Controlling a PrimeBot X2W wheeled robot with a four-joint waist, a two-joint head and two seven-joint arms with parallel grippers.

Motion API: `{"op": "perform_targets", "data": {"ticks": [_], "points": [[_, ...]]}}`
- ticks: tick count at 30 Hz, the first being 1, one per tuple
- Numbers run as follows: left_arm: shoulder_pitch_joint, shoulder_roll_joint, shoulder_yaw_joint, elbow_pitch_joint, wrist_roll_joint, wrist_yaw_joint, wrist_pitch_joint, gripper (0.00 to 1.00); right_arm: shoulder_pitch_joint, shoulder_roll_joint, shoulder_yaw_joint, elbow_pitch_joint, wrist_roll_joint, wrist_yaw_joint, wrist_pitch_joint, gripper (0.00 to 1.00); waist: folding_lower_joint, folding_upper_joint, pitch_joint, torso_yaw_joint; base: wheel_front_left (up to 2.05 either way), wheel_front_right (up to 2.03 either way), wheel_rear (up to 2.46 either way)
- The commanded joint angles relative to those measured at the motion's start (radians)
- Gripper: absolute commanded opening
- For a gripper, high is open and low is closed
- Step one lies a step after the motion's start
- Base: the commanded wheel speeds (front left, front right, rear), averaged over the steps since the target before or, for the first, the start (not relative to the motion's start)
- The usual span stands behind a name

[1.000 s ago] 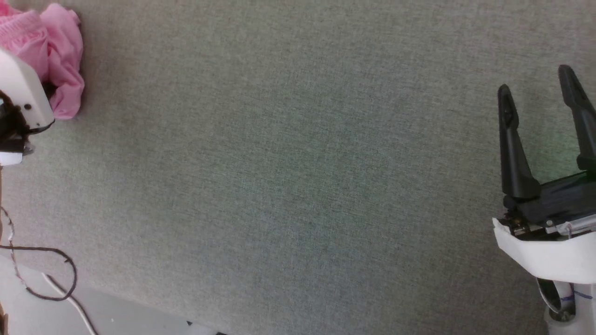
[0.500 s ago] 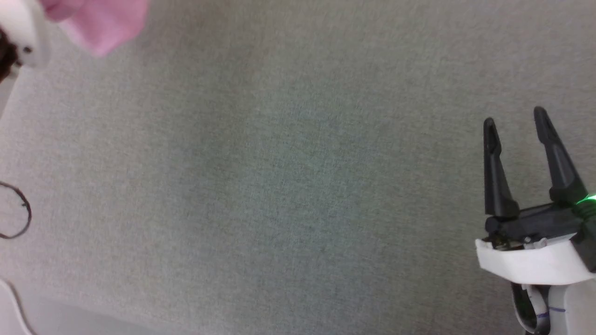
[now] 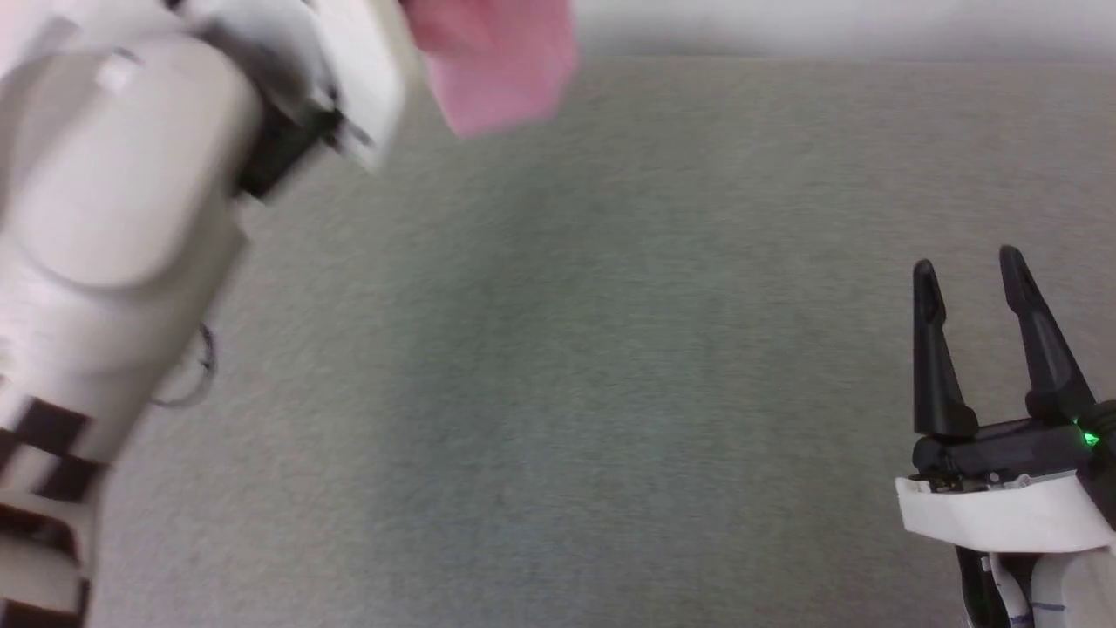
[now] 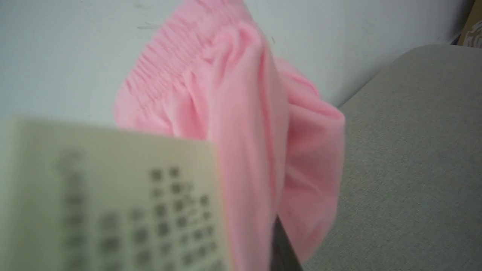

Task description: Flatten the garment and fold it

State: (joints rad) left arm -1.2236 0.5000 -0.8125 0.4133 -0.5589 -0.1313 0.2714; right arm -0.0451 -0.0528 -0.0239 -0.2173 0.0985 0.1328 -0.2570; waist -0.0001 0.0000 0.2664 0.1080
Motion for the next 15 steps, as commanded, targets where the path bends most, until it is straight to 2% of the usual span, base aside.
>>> {"op": "perform_targets", "data": {"ticks": [1, 7, 13, 15], "points": [[0.043, -0.022, -0.036, -0.004, -0.013, 0.001, -0.008, 0.0, 0.014, 0.002, -0.004, 0.002, 0.008, -0.002, -0.005, 1.0, 0.0001, 0.0, -0.081, -0.152, 0.0, 0.0, 0.0], [0.158, -0.089, -0.193, 0.018, -0.065, 0.001, -0.02, 0.0, 0.024, 0.002, -0.021, 0.002, 0.023, -0.002, -0.005, 1.0, 0.0001, 0.0, -0.08, -0.225, 0.0, 0.0, 0.0], [0.282, -0.144, -0.361, 0.091, -0.116, 0.001, -0.043, 0.0, 0.022, 0.002, -0.026, 0.002, 0.032, -0.002, -0.005, 1.0, 0.0001, 0.0, -0.06, -0.244, 0.0, 0.0, 0.0], [0.307, -0.154, -0.39, 0.102, -0.127, 0.001, -0.042, 0.0, 0.023, 0.003, -0.026, 0.002, 0.033, -0.002, -0.005, 1.0, 0.0001, 0.0, -0.056, -0.244, 0.0, 0.0, 0.0]]}}
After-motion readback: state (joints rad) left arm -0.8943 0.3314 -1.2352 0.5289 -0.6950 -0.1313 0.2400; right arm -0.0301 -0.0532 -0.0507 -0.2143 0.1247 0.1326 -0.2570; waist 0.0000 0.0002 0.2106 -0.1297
